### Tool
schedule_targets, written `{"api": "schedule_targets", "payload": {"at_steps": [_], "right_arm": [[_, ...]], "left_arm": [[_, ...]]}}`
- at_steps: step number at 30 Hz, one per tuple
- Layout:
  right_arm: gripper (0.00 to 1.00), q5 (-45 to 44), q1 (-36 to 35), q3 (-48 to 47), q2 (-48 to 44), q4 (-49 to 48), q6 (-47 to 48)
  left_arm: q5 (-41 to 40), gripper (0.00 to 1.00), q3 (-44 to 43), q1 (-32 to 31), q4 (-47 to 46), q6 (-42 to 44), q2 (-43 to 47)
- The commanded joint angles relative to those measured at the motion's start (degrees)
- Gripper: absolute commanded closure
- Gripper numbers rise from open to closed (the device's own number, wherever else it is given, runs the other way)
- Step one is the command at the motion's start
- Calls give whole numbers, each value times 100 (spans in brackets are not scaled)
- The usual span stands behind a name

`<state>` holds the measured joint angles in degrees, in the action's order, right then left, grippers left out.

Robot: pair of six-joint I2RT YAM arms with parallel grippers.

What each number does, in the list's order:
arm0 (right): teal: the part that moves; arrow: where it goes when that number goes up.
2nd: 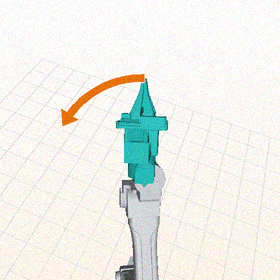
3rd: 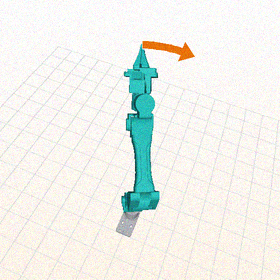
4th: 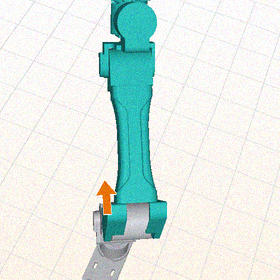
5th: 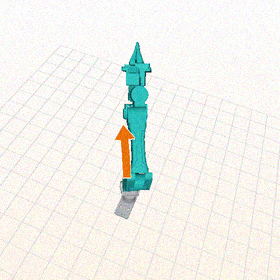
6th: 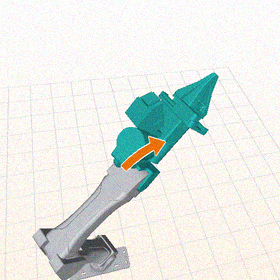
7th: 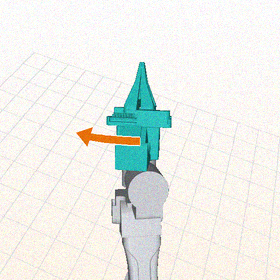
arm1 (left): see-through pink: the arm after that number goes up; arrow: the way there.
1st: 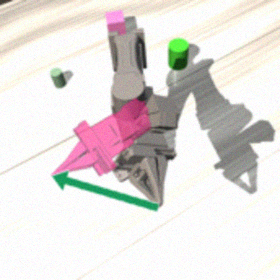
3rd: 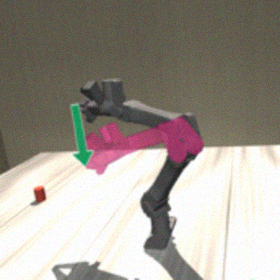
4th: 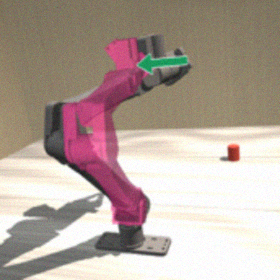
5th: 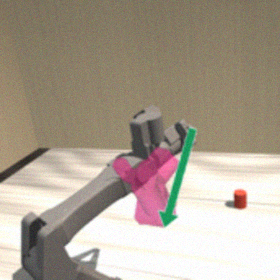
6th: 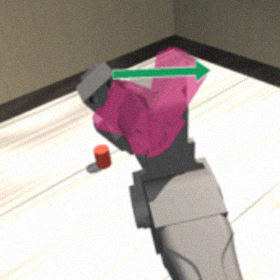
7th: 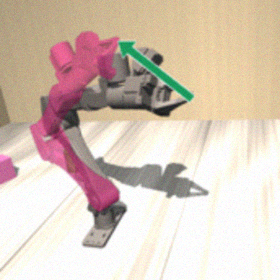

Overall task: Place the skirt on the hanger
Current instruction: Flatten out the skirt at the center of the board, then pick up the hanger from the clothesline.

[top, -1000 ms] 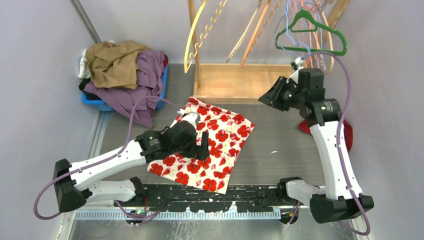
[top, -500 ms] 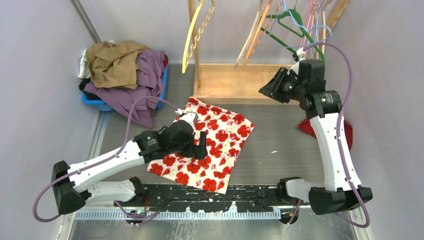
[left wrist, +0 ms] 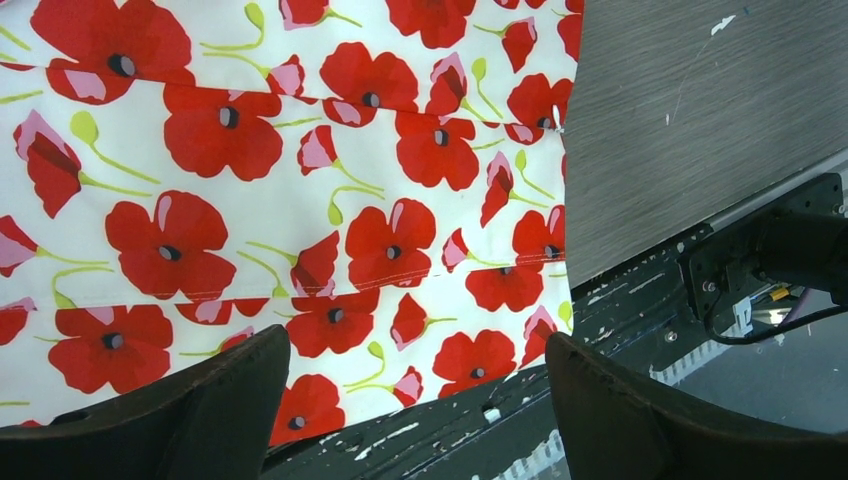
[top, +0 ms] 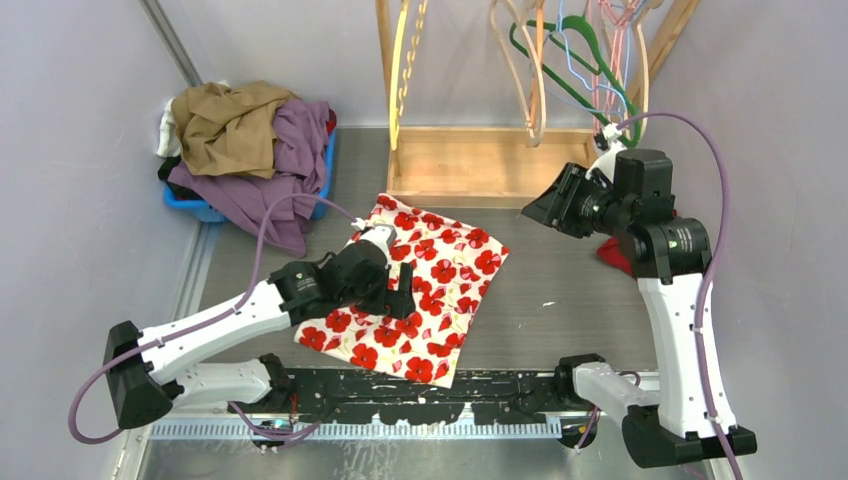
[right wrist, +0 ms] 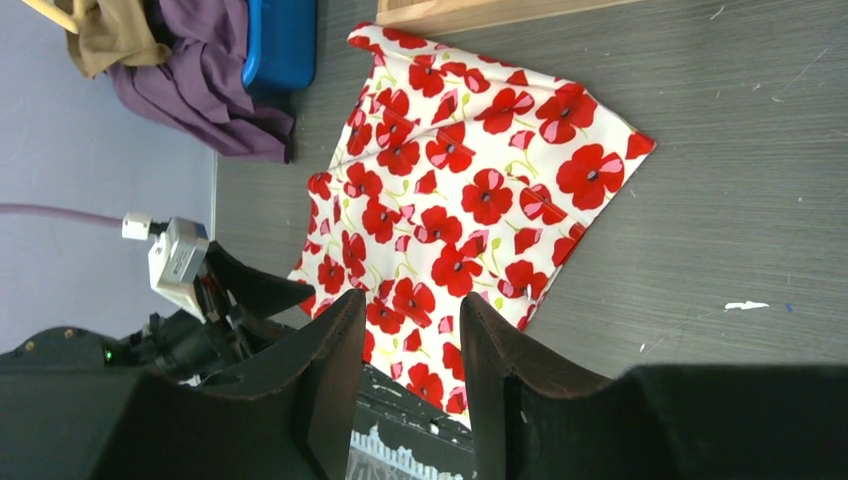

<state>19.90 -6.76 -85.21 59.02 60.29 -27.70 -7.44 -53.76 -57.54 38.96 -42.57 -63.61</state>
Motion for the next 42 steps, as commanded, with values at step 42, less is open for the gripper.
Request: {"api": "schedule_targets", "payload": {"at_steps": [42], "right_arm": [[45,-2169,107,-4163,2258,-1383,1359]], "left_arm": [[327,4,-358,732,514,653,271]]}}
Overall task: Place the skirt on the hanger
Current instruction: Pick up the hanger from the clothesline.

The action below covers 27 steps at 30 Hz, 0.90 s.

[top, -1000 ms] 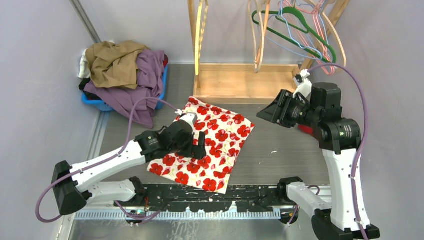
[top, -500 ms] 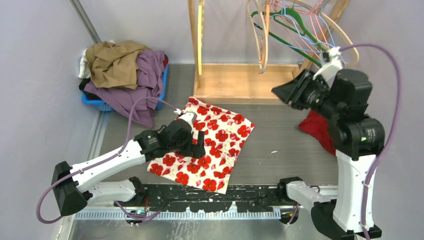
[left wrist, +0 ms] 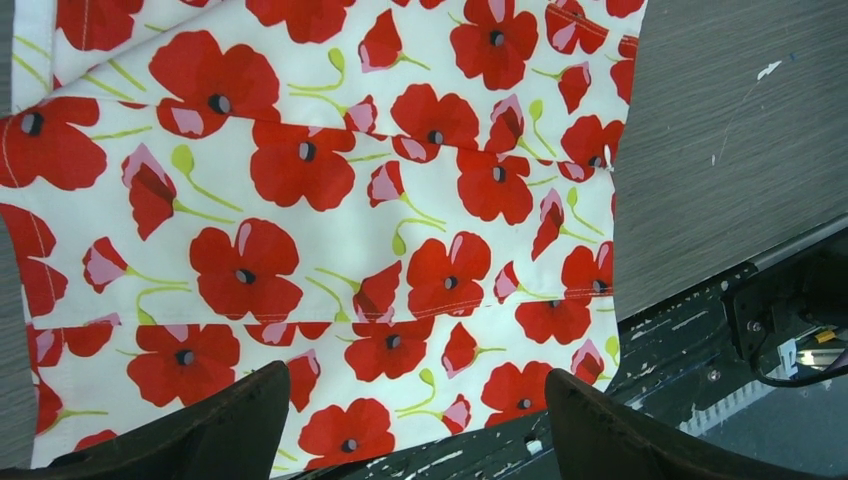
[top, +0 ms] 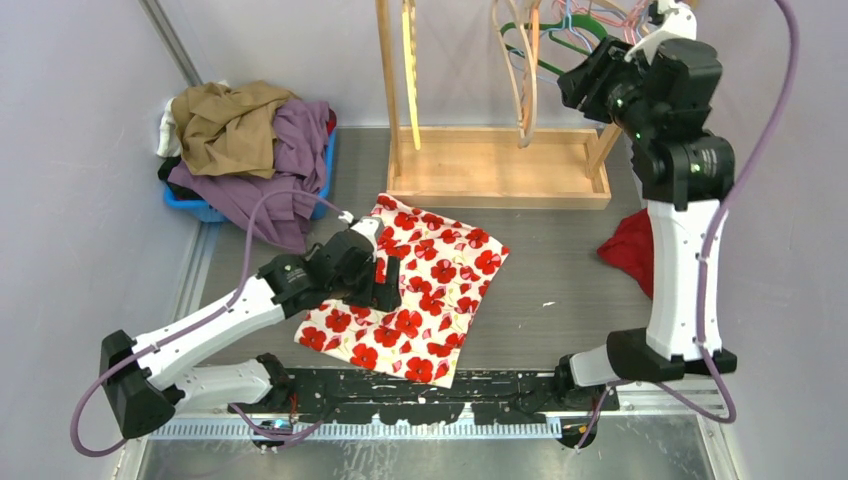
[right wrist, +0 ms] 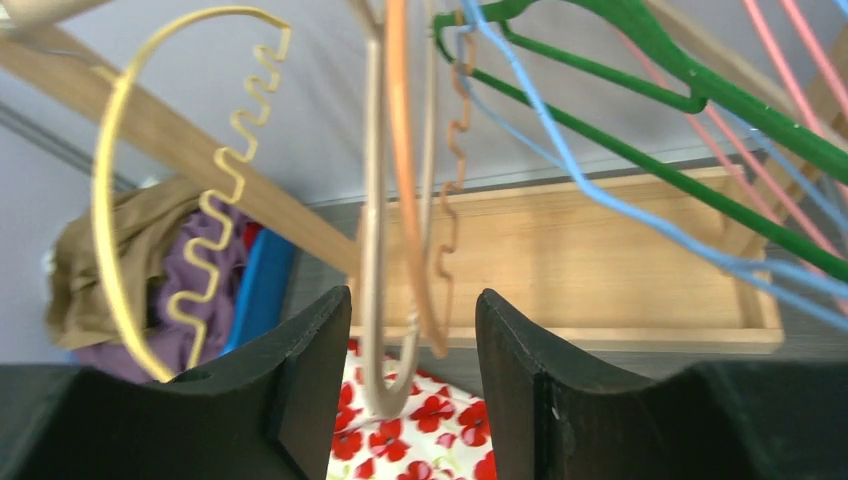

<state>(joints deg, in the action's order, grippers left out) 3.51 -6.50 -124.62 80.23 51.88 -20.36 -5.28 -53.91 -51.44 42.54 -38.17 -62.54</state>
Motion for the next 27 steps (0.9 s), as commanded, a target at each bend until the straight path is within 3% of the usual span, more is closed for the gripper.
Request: {"api": "schedule_targets", "payload": {"at_steps": [1,13,27], "right_arm": [[45,-587,98,-225,187,-638,756],[42,-723,199,57,135,-1425,1566],[47,-751,713,-197,902,-1288,1835]], "left_arm": [[124,4,-386,157,208,247,155],[352,5,-520,418,206,449,-71],[444,5,-614,533,272,545,-202]]}}
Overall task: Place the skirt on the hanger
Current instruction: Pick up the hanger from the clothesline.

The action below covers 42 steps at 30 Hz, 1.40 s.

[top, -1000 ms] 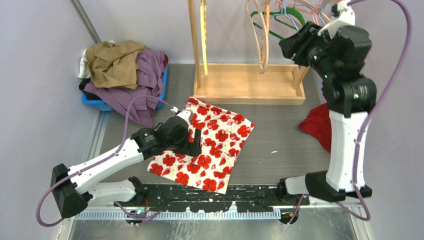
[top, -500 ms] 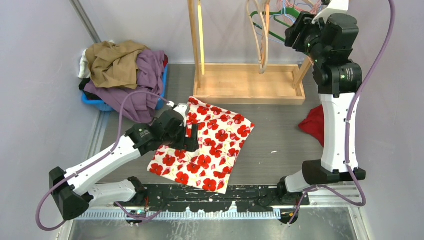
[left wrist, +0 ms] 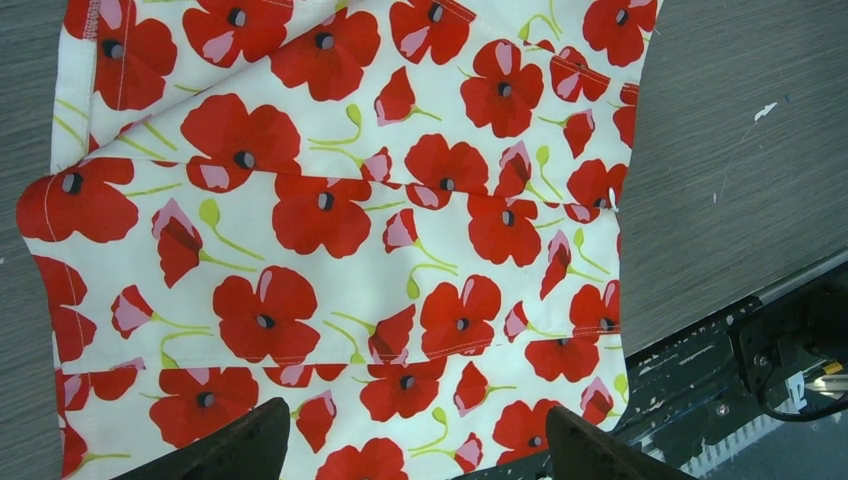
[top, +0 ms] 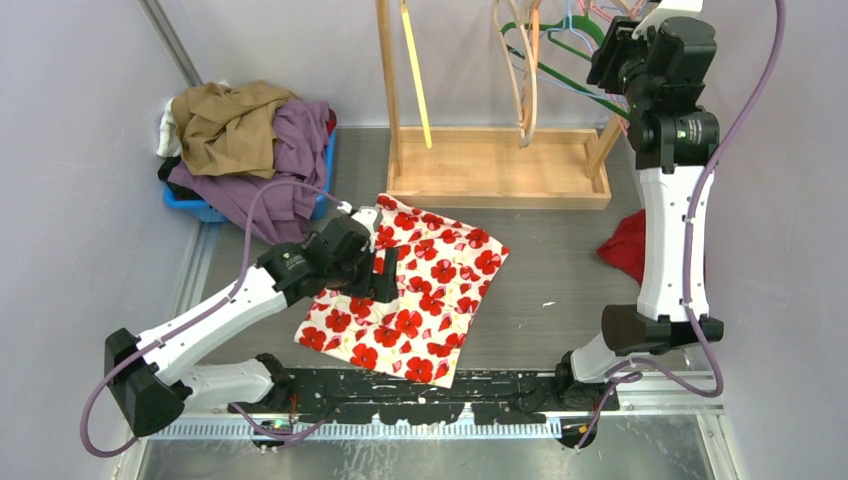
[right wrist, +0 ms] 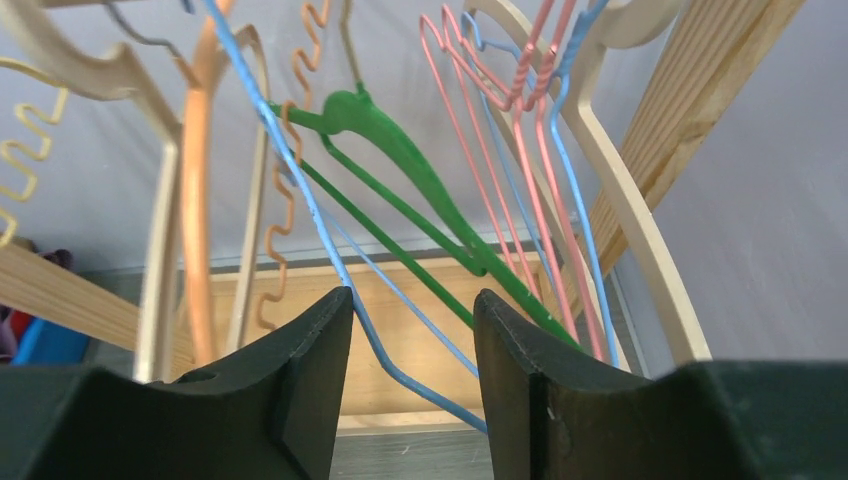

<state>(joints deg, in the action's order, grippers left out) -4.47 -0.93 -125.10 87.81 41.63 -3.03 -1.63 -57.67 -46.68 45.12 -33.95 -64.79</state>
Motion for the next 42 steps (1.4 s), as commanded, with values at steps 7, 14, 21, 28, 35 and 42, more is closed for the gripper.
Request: {"api": "schedule_targets", "payload": {"at_steps": [7,14,21,28,35,42], "right_arm": [[51,154,277,-254,417,-235,66],[56,216,286,-245,493,-280,69],[66,322,308,-332,566,-200,65],[91,782,304,72,221,-70,-328],[94,1160,308,243,-91,53,-661],[95,1321,308,337,-73,114,-899]], "left_arm": [[110,6,-177,129,-1,135,0],[141,6,-109,204,-20,148,2],[197,7,-104,286,-17,176,2],[247,7,-83,310,-53,180,-20],[281,8,-95,321,20,178,53],[310,9,-104,326,36,149,74]]}}
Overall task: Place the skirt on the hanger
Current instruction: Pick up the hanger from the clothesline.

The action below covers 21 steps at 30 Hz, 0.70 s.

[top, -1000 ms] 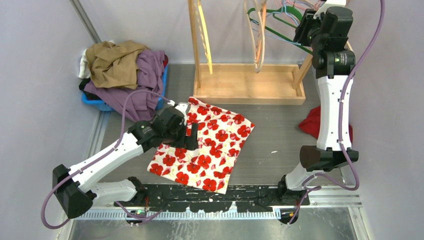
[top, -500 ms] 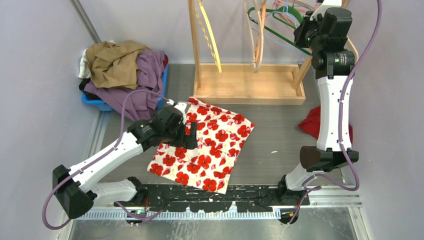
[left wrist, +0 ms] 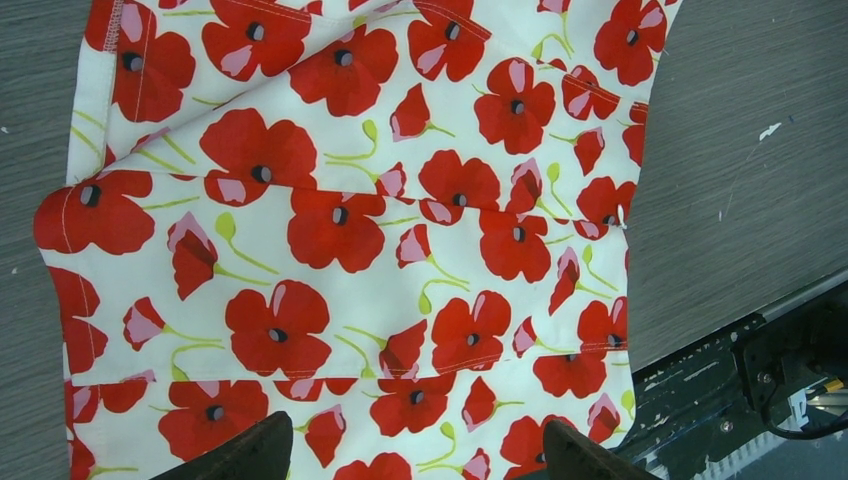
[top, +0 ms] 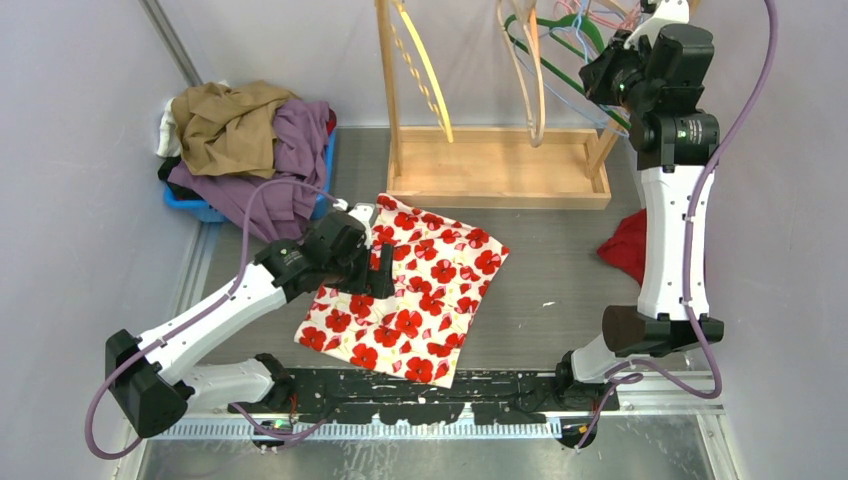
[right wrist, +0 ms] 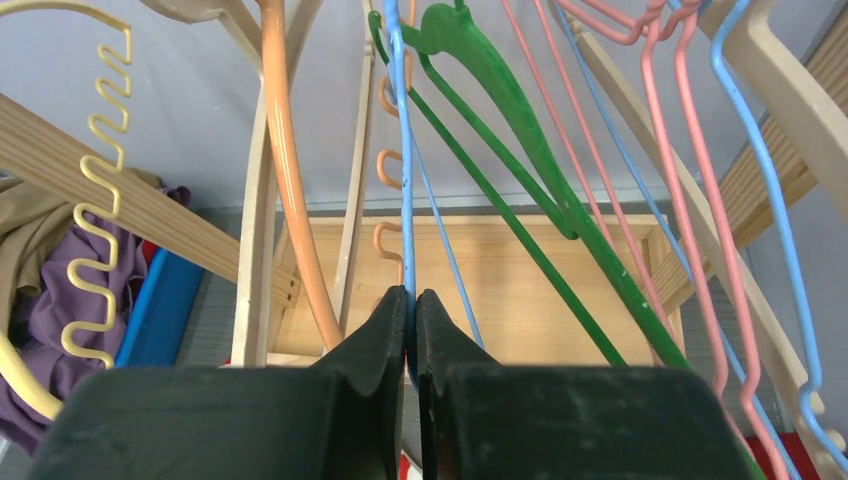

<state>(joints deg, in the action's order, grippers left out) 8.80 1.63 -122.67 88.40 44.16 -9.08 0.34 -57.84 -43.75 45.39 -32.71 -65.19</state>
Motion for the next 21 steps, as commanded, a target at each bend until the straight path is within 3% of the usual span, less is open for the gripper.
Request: {"api": "schedule_targets", "payload": {"at_steps": [1,11,14,21], "right_arm": [[96,-10,51,138,-130,-165,-313],[99,193,48,1037,-205,-1498,-1319],[99,686,53,881,-55,-1581,-1504],[99,662,32,752,-71,-1845,-1695]], "left_arm": [[111,9,-79,33,9,12,132],[83,10,-12,37,6,-34,211],[60,10,-3,39,22,-27,215],[84,10,75,52,-36,-34,235]]}}
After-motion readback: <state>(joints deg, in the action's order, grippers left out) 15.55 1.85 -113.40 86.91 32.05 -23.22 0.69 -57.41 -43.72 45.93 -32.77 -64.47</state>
